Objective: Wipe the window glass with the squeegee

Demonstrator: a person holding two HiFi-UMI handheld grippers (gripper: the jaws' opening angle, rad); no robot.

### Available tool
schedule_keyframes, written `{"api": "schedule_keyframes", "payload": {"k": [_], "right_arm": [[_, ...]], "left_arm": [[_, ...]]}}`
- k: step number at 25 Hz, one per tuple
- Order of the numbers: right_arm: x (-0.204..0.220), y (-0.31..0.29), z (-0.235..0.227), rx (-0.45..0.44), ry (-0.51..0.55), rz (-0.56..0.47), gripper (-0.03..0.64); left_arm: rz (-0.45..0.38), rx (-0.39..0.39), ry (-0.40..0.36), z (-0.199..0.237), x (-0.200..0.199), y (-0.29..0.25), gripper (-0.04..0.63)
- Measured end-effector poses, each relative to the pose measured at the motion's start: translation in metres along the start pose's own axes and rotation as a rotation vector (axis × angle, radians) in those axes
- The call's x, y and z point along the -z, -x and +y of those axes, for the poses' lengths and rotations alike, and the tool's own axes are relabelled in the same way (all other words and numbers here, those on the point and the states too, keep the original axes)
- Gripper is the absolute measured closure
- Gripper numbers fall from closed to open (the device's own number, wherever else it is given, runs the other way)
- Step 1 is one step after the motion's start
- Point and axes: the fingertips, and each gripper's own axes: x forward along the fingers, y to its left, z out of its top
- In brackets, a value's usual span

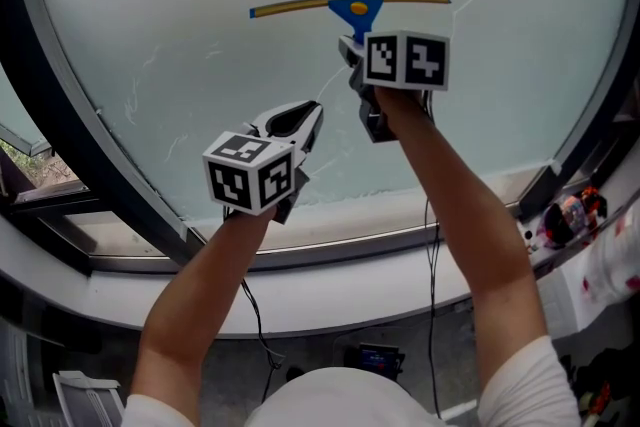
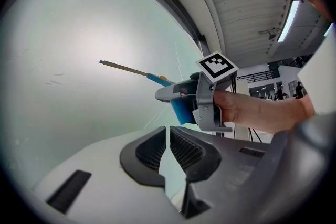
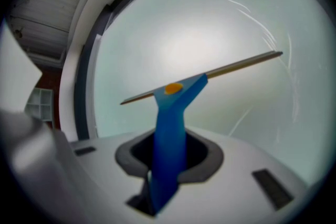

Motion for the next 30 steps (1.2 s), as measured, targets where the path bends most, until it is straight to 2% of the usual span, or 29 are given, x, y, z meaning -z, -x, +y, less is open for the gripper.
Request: {"api": "schedule_keyframes", "payload": {"k": [11, 30], "right_arm": [[0.035, 0.001, -0.009, 0.004, -0.037, 0.027, 0.512], [0.094, 0.001, -0.021, 0.018, -0.046, 0.093, 0.512]], "left_arm": [[0.035, -0.016, -0.016, -0.005, 0.025, 0.003, 0.548], [0.074, -0.031, 0.071, -0.011, 0.074, 0.007, 0.548]]}}
